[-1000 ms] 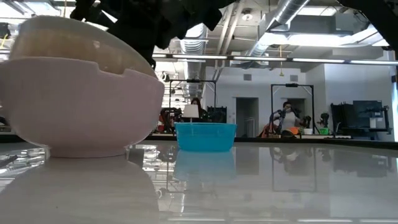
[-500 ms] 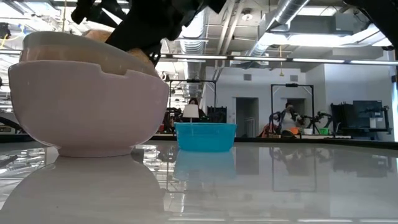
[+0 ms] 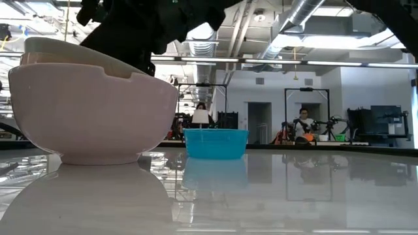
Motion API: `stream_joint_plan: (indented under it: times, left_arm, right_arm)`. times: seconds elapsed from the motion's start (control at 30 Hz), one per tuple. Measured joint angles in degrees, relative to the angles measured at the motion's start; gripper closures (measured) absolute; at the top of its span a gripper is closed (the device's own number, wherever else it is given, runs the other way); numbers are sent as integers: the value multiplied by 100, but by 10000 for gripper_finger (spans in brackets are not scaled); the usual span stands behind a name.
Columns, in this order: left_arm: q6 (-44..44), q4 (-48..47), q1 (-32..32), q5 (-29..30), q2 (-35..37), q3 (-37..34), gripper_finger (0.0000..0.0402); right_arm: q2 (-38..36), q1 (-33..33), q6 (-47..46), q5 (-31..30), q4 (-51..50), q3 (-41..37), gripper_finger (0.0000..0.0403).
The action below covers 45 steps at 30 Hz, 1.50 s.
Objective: Nest bowls inside each other
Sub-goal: Stack the blue bowl on top of the patterned blue bowl
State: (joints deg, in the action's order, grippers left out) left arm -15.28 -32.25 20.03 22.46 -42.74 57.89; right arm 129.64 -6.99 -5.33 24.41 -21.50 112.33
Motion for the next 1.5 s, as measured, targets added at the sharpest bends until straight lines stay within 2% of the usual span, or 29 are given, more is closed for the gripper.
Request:
stream_joint_plan:
  times: [0.17, 0.3, 0.4, 0.6, 0.97, 1.27, 1.5]
  left_arm:
    - [91, -109, -1, -289, 0, 0, 194]
    - [77, -349, 0, -594, -42, 0, 194]
    - [-1, -515, -2, -705, -56, -2, 194]
    - [-40, -584, -2, -777, -63, -2, 194]
    - [-131, -612, -70, -2328, -542, -2, 194]
    - [113, -549, -203, -2366, -1077, -2, 194]
    - [172, -254, -199, -2238, -1048, -2, 194]
  right_arm:
    - [-26, 92, -627, 530, 262, 0, 210]
    - [-295, 49, -669, 468, 453, -4, 193]
    - [-579, 59, -634, 309, 423, 9, 193]
    - [-1076, 66, -184, -224, -587, 4, 205]
    - [-1679, 88, -170, -557, -1671, -2, 211]
    - [-1952, 88, 86, -1153, -3321, -4, 211]
    - [-1726, 112, 236, -1521, -3646, -141, 211]
